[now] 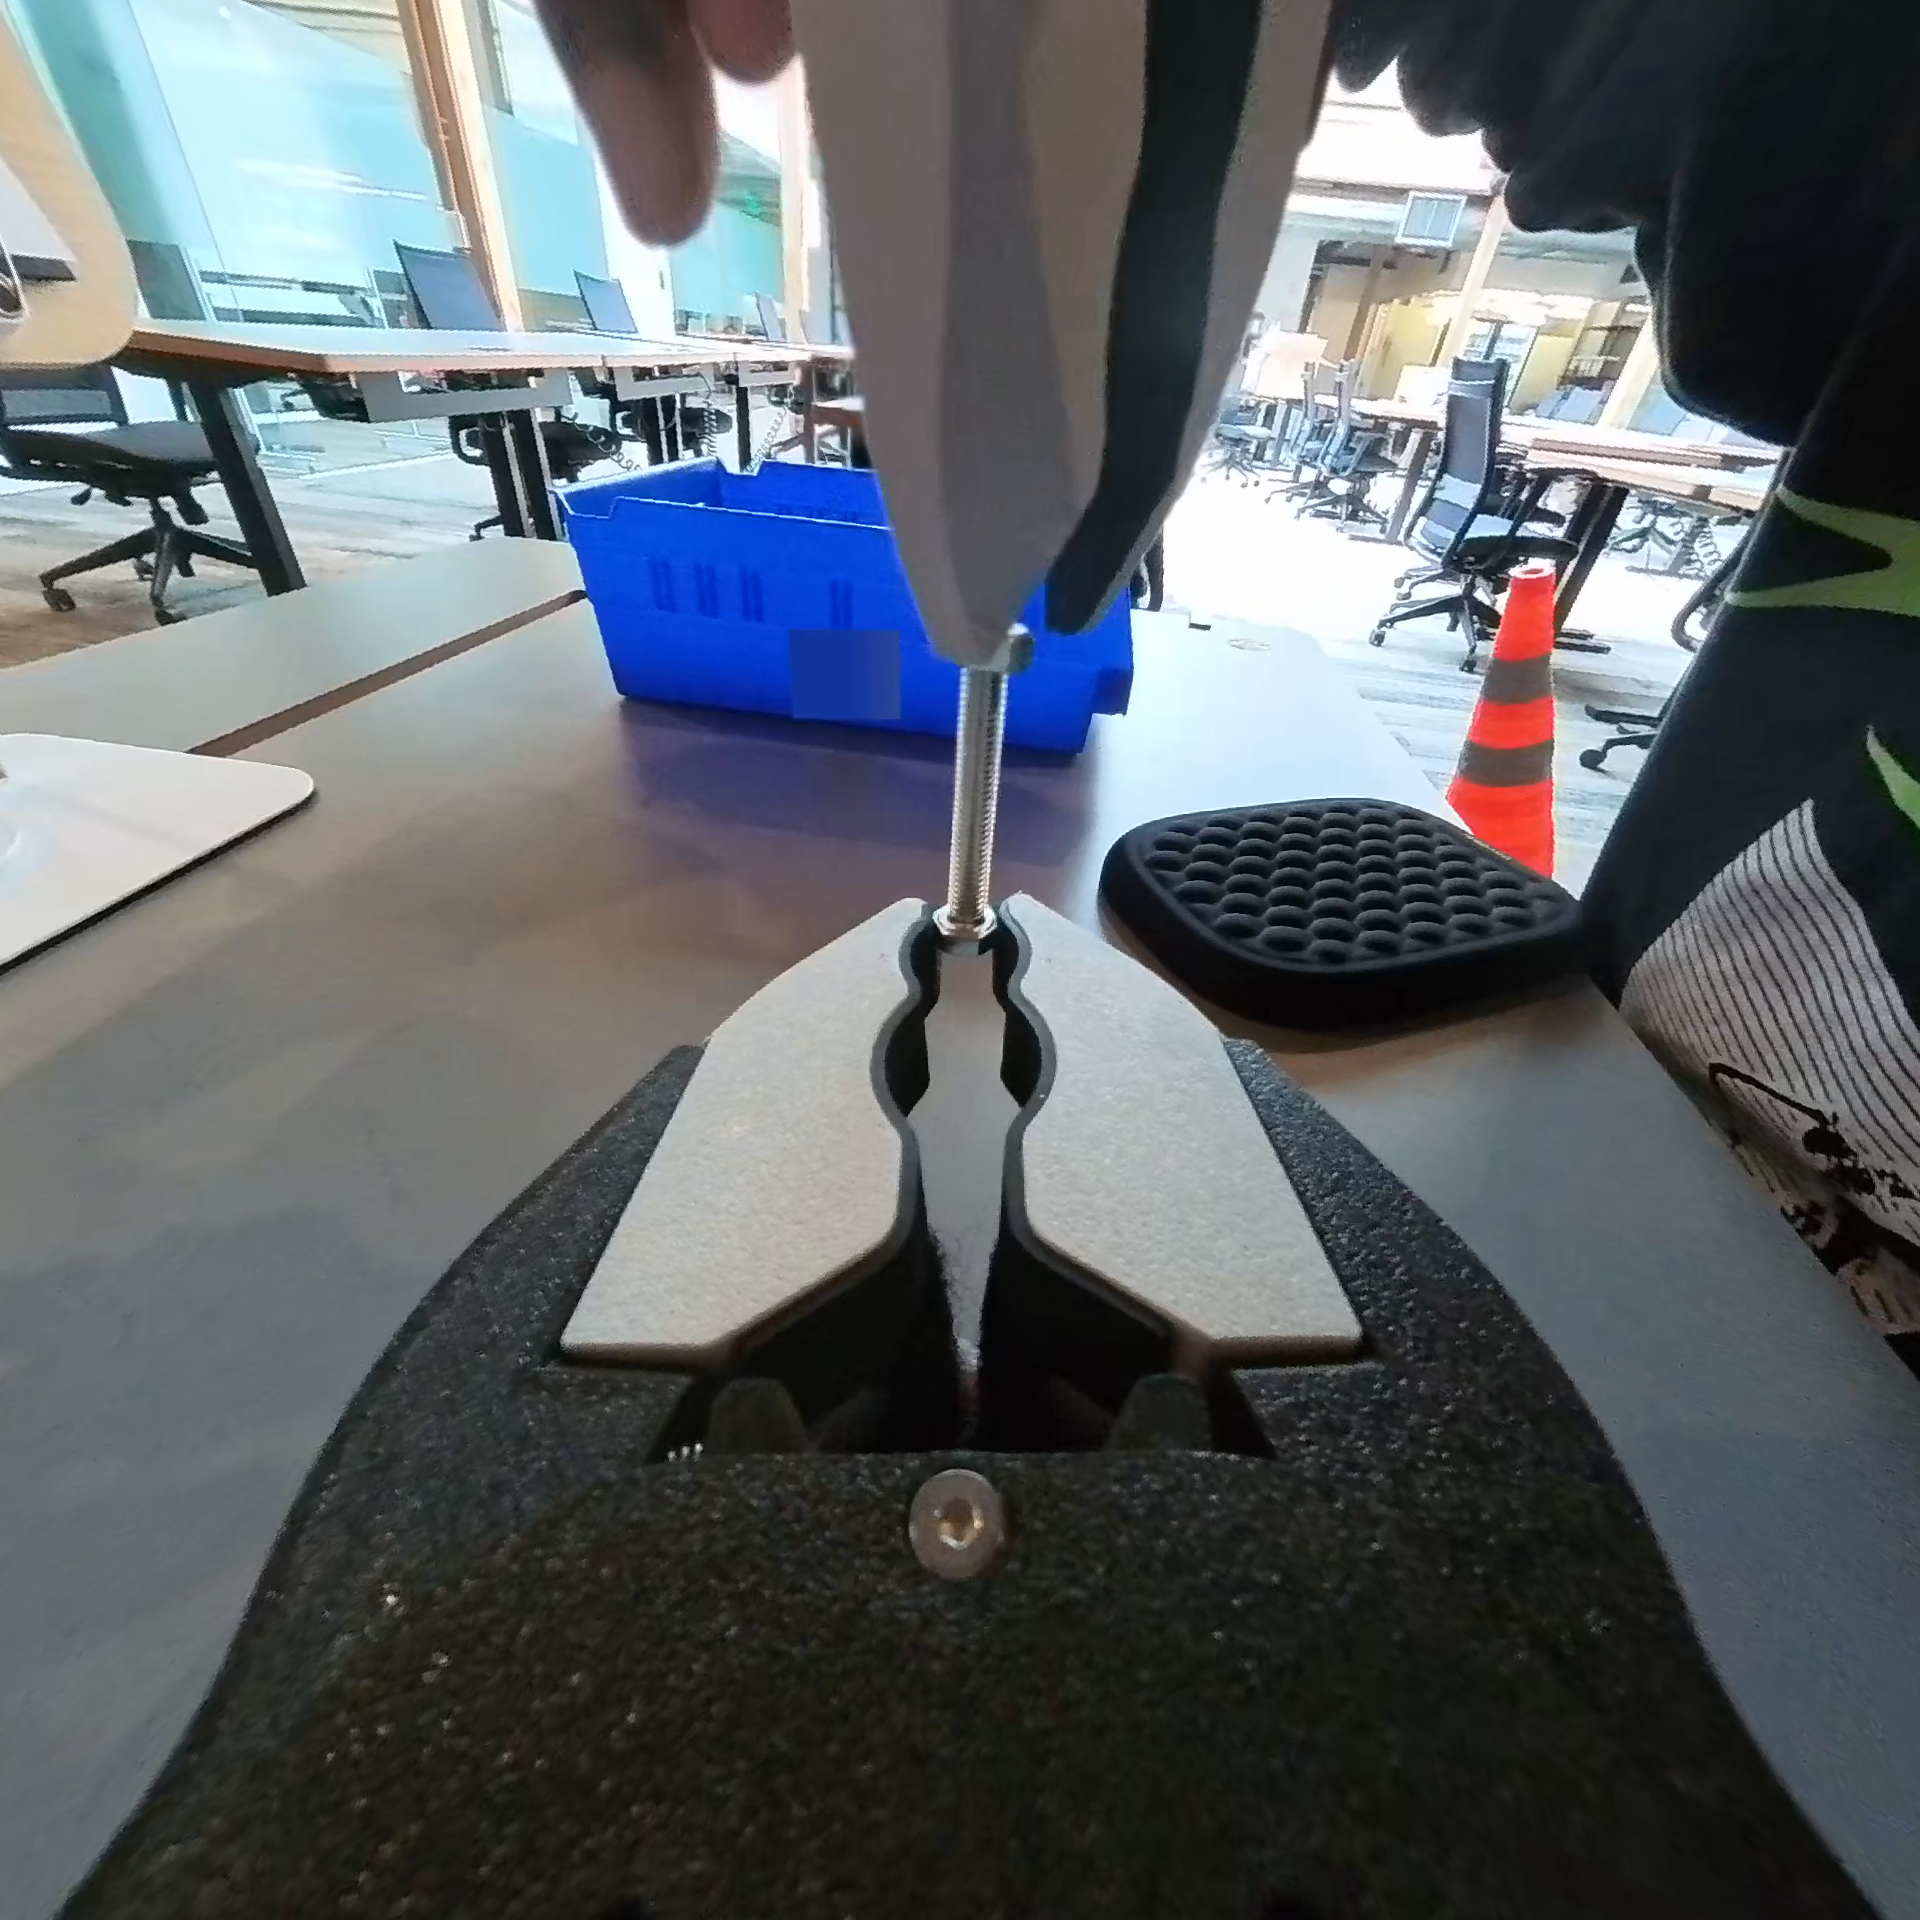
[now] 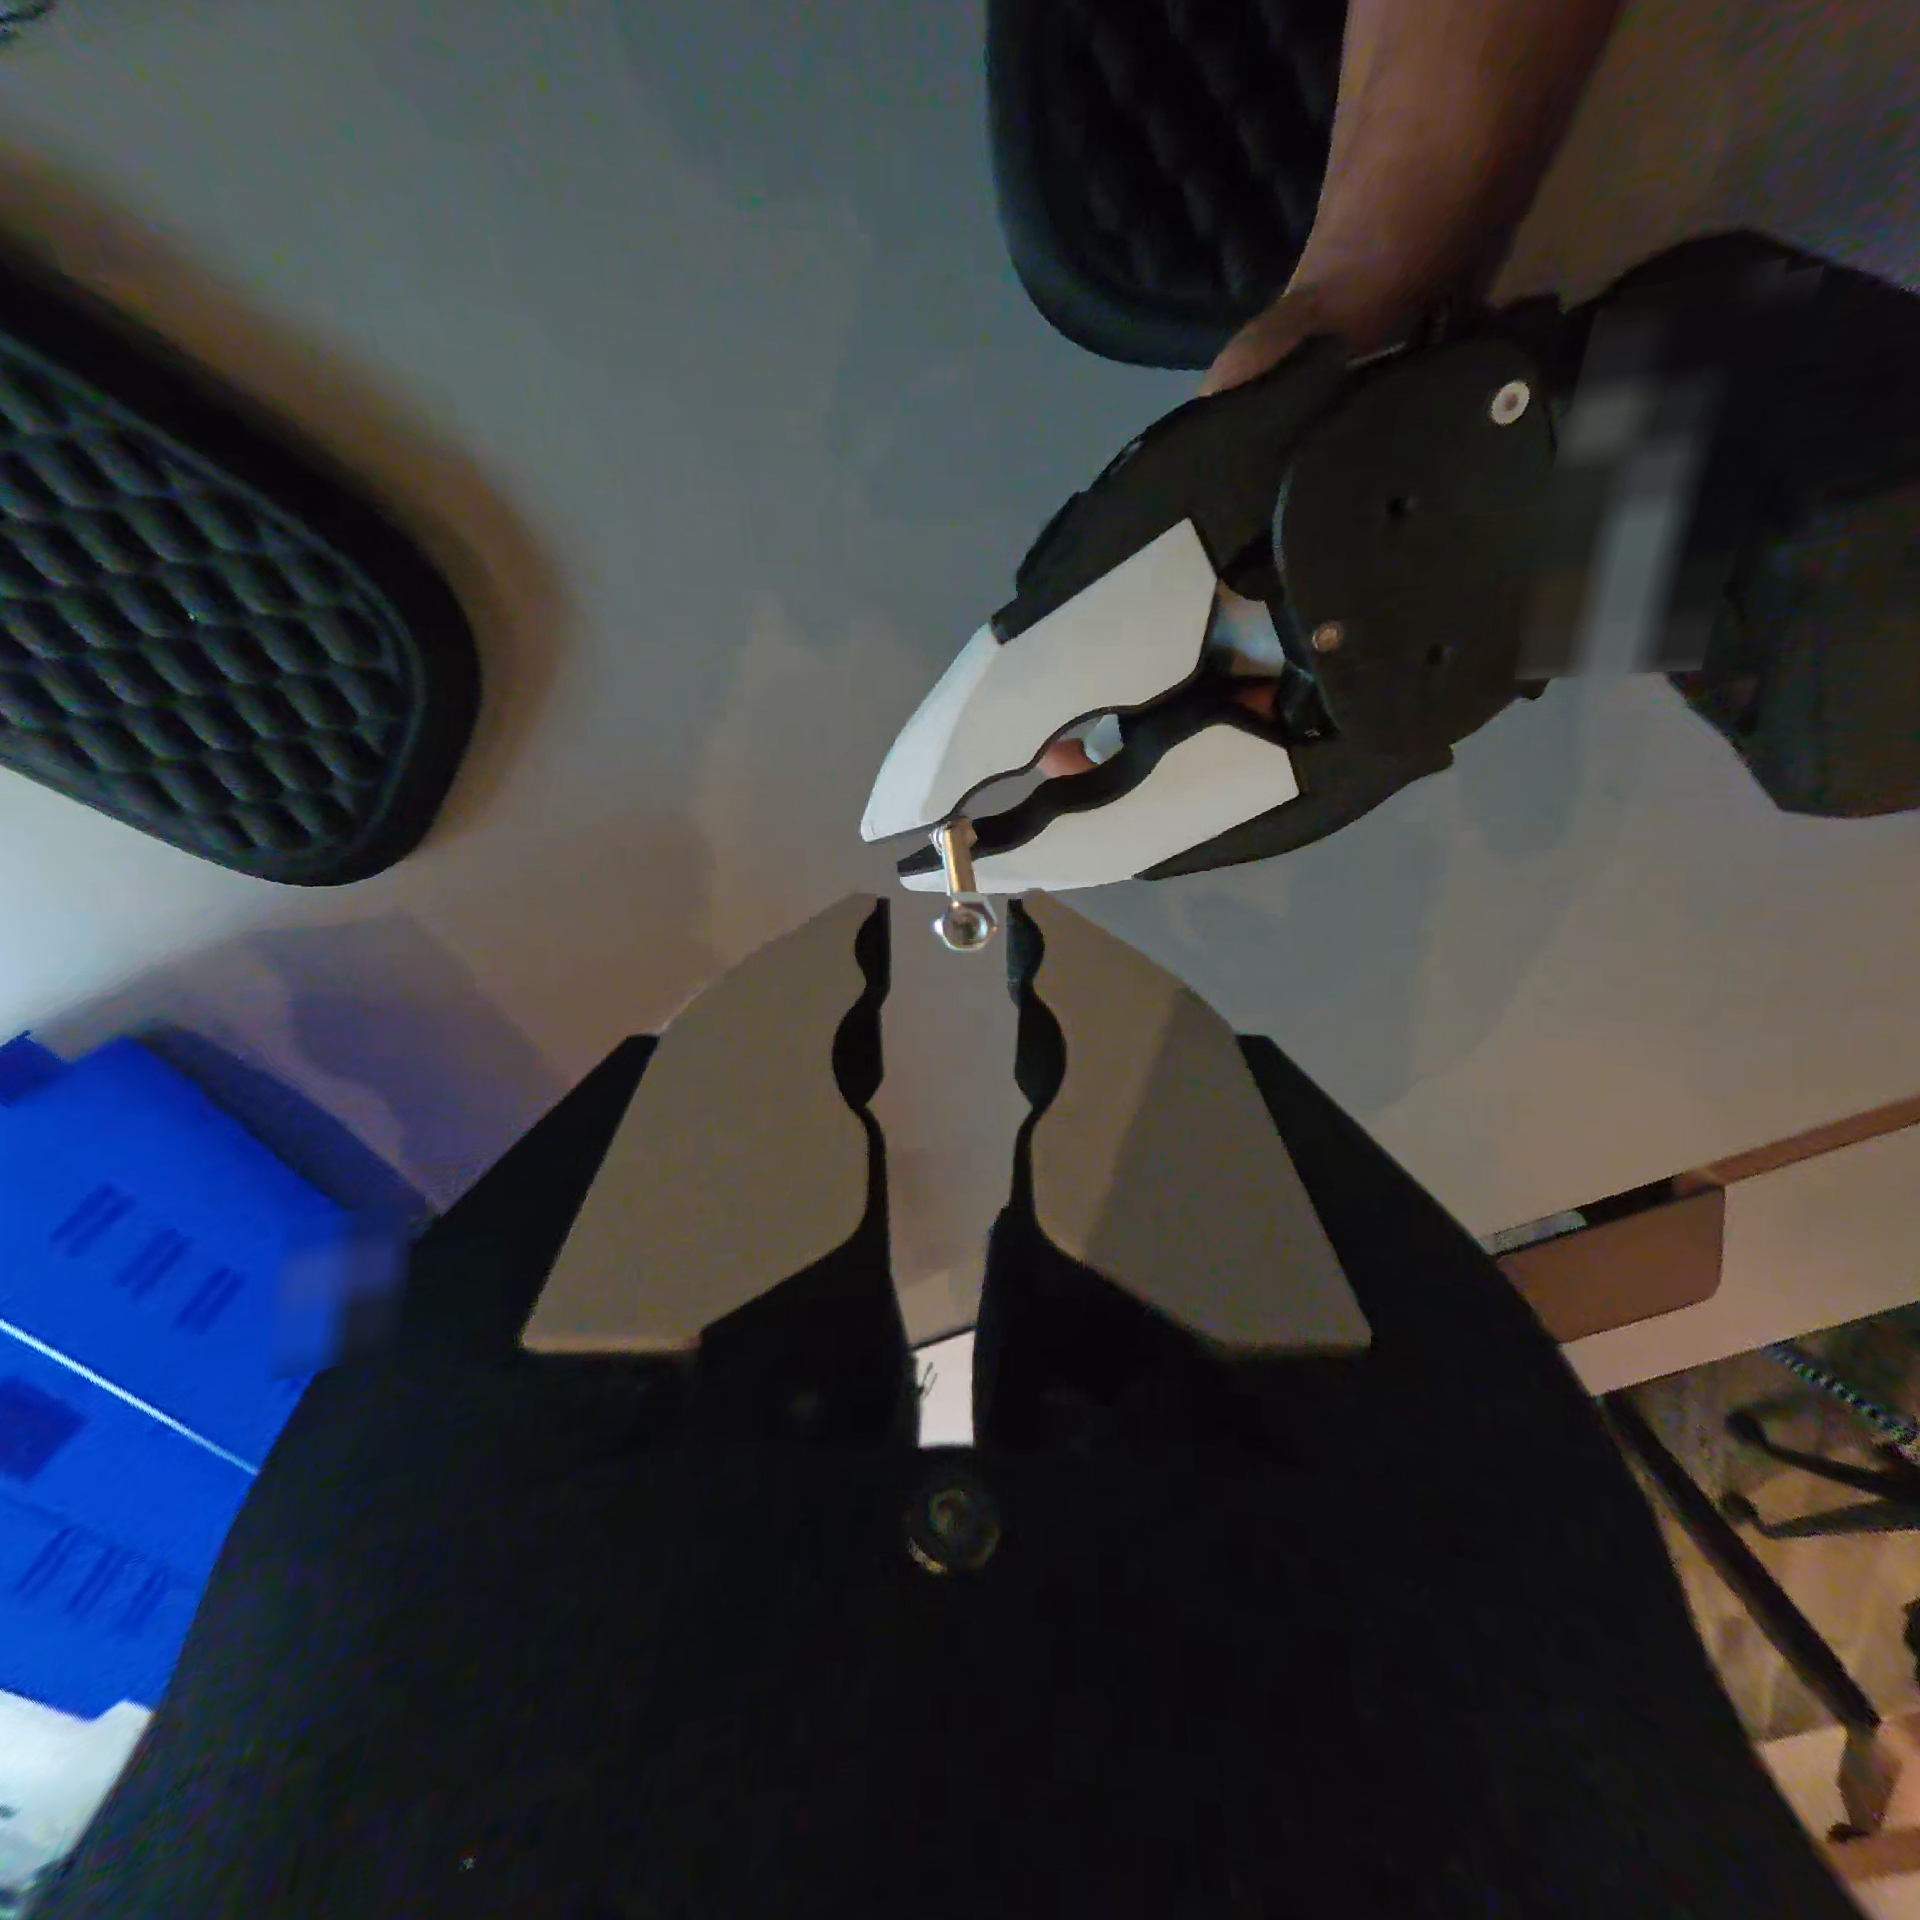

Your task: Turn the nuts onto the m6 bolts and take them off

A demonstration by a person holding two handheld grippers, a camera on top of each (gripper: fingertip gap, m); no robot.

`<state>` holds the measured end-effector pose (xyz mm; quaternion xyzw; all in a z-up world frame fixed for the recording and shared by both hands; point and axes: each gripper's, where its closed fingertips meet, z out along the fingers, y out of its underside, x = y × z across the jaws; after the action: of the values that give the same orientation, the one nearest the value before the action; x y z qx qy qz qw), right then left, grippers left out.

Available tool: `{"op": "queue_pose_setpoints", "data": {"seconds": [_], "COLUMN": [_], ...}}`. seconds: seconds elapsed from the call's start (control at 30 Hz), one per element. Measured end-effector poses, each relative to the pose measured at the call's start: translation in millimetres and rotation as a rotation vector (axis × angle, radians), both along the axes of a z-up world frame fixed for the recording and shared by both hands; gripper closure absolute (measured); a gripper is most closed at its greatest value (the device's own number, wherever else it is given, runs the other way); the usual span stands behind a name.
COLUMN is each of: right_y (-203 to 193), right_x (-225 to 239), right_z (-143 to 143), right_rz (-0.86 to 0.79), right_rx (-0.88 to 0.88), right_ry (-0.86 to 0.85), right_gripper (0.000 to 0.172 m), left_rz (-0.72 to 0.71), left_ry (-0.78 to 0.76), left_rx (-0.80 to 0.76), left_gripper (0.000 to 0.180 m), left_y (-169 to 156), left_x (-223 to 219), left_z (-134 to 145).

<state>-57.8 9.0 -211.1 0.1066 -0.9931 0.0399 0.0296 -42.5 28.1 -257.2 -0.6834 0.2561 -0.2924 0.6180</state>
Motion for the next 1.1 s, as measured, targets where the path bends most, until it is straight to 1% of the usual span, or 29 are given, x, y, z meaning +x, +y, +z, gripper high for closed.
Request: {"op": "queue_pose_setpoints", "data": {"seconds": [0.13,0.27,0.37,0.43,0.53,0.7,0.77,0.93,1.1], "right_y": [0,-1,0,3,2,2,3,7,9], "right_x": [-2,-2,-2,-3,-4,-6,-6,-8,-5], "right_z": [-4,-2,0,-1,-2,-2,-2,-2,-6], "right_rz": [0.024,0.004,-0.012,-0.015,-0.004,-0.029,-0.091,-0.341,-0.685], "right_rx": [0.002,-0.009,-0.012,0.001,-0.007,0.000,0.005,0.037,0.038], "right_ry": [0.015,0.021,0.023,0.031,0.036,0.029,0.015,0.012,0.002], "right_gripper": [0.162,0.162,0.152,0.149,0.156,0.161,0.161,0.162,0.162], "left_rz": [-0.008,-0.016,-0.024,-0.029,-0.029,-0.020,0.002,0.096,0.177], "left_ry": [-0.011,-0.022,-0.038,-0.044,-0.040,-0.039,-0.029,-0.002,0.076], "left_rx": [-0.001,0.001,0.005,0.006,0.005,0.006,0.013,0.037,0.051], "left_gripper": [0.171,0.171,0.171,0.171,0.171,0.171,0.172,0.172,0.172], "left_y": [-1,-1,-2,-3,-3,-2,-1,6,11], "left_x": [0,-1,-1,-1,-1,-2,-2,-8,-9], "left_z": [1,2,3,4,4,4,3,4,-1]}}
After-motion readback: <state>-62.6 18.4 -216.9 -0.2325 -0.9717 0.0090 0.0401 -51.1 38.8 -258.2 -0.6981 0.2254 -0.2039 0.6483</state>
